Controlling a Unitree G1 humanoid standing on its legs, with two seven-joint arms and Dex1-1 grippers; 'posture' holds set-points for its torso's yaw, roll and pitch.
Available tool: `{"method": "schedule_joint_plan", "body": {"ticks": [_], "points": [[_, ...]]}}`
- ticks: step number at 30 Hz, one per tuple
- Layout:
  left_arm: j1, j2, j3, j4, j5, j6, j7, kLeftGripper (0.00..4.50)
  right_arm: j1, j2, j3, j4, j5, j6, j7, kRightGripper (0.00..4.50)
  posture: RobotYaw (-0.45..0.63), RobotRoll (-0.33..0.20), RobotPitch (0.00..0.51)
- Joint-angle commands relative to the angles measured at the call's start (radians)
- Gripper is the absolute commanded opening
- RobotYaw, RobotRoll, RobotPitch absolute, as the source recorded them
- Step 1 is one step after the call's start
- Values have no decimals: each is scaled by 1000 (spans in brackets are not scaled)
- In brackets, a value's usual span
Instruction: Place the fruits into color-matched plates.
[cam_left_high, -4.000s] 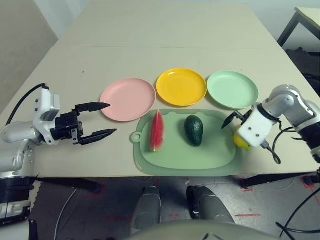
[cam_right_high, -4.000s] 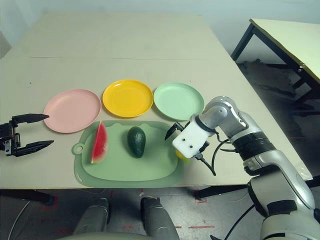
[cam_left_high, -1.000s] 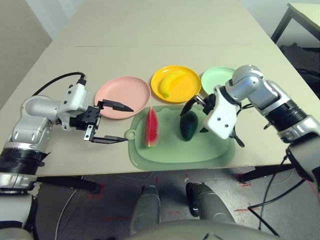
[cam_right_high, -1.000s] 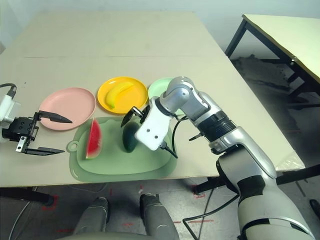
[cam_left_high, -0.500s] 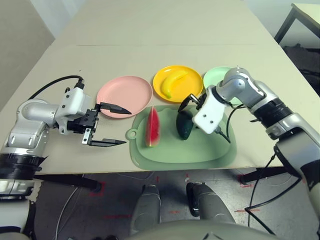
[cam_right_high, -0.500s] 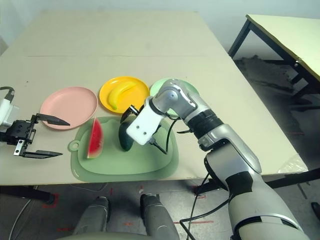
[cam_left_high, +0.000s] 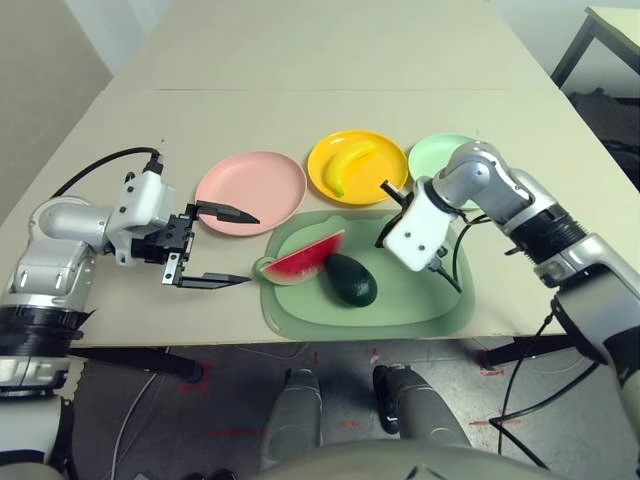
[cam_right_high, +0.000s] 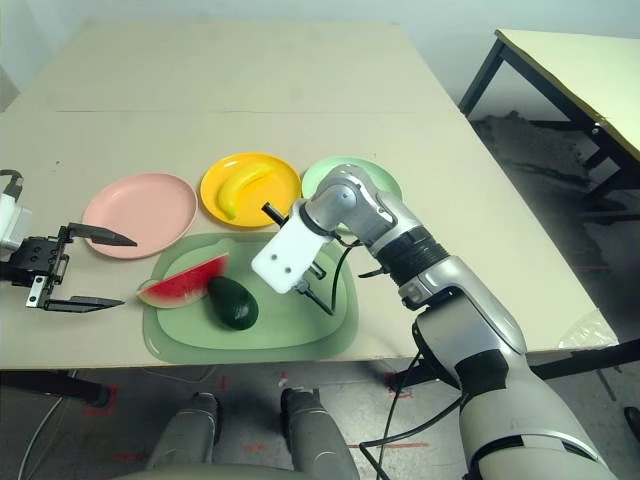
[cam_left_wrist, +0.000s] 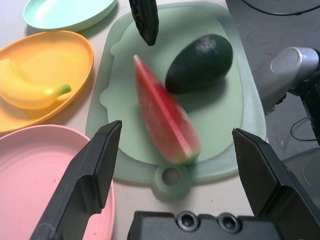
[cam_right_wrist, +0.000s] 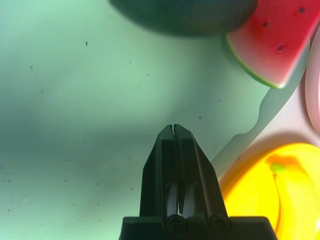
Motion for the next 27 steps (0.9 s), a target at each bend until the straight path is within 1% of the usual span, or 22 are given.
{"method": "schedule_joint_plan", "body": {"ticks": [1,3,5,6,8,9,11,12,13,14,15,16,17,19,22,24,26,27], "points": [[-10,-5,-12,5,14,-11,-10,4500,-34,-39,-42,14,-8,14,3,196,63,0,143],[-16,-4,-14,8,15,-11,-10,4500,-61,-79,-72,22,-5,50,10,626,60,0,147],[-18,-2,-15,9,13,-12,-10,4500,-71,-114,-116,-7,33,141,25,1336,62,0,153],[-19,0,-15,10,12,-13,-10,4500,-64,-136,-151,-50,59,234,32,1713,60,0,155],[-16,5,-15,11,10,-15,-10,4500,-22,-186,-227,-224,142,567,62,2421,58,0,161],[-15,6,-15,11,10,-16,-10,4500,6,-211,-264,-346,195,801,66,2769,56,0,163],[-11,9,-15,9,9,-16,-10,4500,57,-244,-323,-576,280,1227,29,3534,48,0,170],[-9,10,-16,9,8,-17,-10,4500,78,-257,-342,-672,308,1397,0,3839,44,0,171],[-8,10,-17,9,7,-16,-10,4500,101,-270,-357,-771,338,1566,-31,4303,44,0,171],[-7,10,-19,9,7,-16,-10,4500,119,-276,-372,-858,376,1711,-57,4474,37,0,174],[-7,11,-22,8,5,-15,-10,4500,131,-270,-391,-933,422,1832,-79,4474,22,0,177],[-9,10,-28,9,4,-13,-10,4500,153,-234,-426,-1019,479,1963,-97,4474,17,0,178],[-12,9,-32,9,3,-13,-10,4500,172,-200,-455,-1079,527,2037,-115,4474,17,0,178],[-22,7,-47,16,3,-13,-10,4500,237,-153,-471,-1158,581,2025,-157,4474,4,0,183],[-33,10,-66,24,-1,-16,-10,4500,317,-101,-441,-1146,591,1889,-238,4474,4,0,184],[-36,15,-72,27,-3,-18,-10,4500,352,-108,-395,-1118,579,1769,-257,4474,7,0,185],[-28,27,-68,21,-6,-14,-10,4500,366,-140,-299,-1061,514,1587,-250,4474,14,0,183],[-22,34,-63,16,-8,-12,-10,4500,357,-149,-264,-1026,482,1515,-250,4474,26,0,184]]}}
